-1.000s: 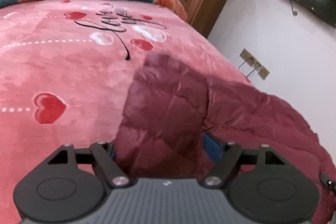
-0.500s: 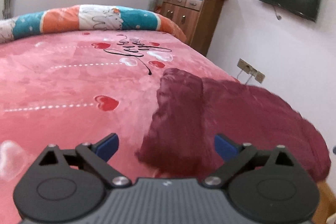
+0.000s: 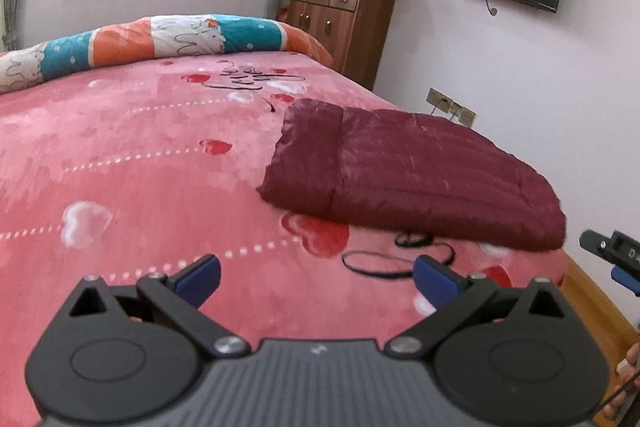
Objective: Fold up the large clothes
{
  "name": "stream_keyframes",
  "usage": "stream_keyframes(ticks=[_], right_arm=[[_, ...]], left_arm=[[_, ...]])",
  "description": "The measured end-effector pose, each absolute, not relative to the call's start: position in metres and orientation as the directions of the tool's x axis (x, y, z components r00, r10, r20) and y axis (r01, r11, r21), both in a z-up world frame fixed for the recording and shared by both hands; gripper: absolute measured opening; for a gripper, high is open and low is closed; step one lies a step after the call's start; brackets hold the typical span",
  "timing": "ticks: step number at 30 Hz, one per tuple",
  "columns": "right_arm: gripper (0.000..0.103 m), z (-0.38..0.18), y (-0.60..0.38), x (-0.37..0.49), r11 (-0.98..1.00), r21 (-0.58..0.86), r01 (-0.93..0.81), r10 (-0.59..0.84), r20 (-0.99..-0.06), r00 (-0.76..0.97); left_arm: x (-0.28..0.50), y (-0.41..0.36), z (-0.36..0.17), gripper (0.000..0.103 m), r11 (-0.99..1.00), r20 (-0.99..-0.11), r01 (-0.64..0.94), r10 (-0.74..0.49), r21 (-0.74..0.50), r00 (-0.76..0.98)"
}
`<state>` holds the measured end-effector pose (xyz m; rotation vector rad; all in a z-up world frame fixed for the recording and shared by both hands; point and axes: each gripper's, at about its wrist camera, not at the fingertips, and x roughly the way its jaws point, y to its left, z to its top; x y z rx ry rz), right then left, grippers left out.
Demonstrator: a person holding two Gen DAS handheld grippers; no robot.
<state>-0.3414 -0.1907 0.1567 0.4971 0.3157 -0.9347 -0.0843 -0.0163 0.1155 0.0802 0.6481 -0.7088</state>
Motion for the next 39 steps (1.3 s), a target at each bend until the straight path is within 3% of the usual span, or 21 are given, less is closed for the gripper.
stream_keyframes(ticks=[18, 29, 39], right_arm=[[0.103, 0.194, -0.099, -0.376, 0.535, 0.178, 0.826, -0.713, -0.429, 0.554], [0.103, 0.208, -0.09, -0.388, 0.533, 0.153, 0.832, -0.75, -0.37, 0.549], [0.103, 0.204, -0.09, -0.392, 0.504, 0.158, 0.849, -0.759, -0.39, 0.522]], left_arm=[[-0.148, 0.032, 0.158, 0.102, 0.76, -0.518, 0.633, -0.605, -0.147, 0.605], [-0.165, 0.04, 0.171, 0.102, 0.763, -0.494, 0.634, -0.603, -0.127, 0.626], [-0.167, 0.036, 0.167, 0.102, 0.759, -0.499, 0.639, -0.605, -0.124, 0.621]])
